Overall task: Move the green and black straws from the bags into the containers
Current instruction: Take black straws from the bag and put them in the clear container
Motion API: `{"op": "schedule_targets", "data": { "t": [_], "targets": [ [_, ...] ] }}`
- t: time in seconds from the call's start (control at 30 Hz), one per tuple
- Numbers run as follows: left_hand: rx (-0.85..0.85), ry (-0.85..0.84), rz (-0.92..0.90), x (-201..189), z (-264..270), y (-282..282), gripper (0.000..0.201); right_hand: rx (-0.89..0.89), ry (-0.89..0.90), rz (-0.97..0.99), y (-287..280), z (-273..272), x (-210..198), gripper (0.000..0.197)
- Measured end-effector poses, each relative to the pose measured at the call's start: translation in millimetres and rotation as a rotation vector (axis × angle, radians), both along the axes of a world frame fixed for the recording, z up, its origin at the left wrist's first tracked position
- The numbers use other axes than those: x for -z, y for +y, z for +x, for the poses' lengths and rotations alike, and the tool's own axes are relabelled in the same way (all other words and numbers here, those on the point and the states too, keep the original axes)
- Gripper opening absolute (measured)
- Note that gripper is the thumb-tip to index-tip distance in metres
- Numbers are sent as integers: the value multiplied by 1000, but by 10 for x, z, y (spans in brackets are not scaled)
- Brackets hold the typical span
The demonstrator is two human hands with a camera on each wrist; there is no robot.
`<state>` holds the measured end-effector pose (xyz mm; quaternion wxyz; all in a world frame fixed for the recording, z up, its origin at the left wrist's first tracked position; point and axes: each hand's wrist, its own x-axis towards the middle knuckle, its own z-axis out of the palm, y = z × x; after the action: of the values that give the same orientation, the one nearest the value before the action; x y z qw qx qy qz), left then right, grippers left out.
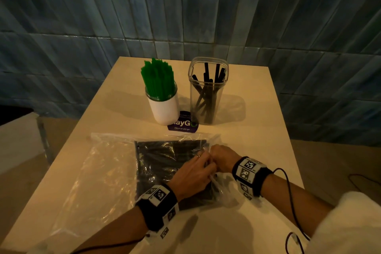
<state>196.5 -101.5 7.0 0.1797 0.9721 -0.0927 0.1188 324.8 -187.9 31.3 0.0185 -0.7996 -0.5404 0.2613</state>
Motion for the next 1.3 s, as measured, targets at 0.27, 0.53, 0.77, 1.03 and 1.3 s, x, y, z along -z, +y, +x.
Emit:
{"op": "schedule_targets", "data": {
  "t": [0.27, 0.53, 0.77, 1.03, 1.3],
  "targets": [
    [-59, 18, -4, 39, 32, -16, 25, 32, -83, -106, -120, 123, 1, 29],
    [-406, 481, -7, 162, 72, 78, 81, 185, -117, -79, -542, 315, 43, 23],
    [-379, 629, 30, 229, 143, 162, 87, 257, -178, -132, -856, 429, 55, 19],
    [-350, 634, 35, 285, 119, 225, 89, 371, -304, -159, -1277, 701, -112, 10],
    [-346, 678, 19, 296, 152, 234, 92, 699, -403, -83, -1790, 923, -595, 10]
  ]
}}
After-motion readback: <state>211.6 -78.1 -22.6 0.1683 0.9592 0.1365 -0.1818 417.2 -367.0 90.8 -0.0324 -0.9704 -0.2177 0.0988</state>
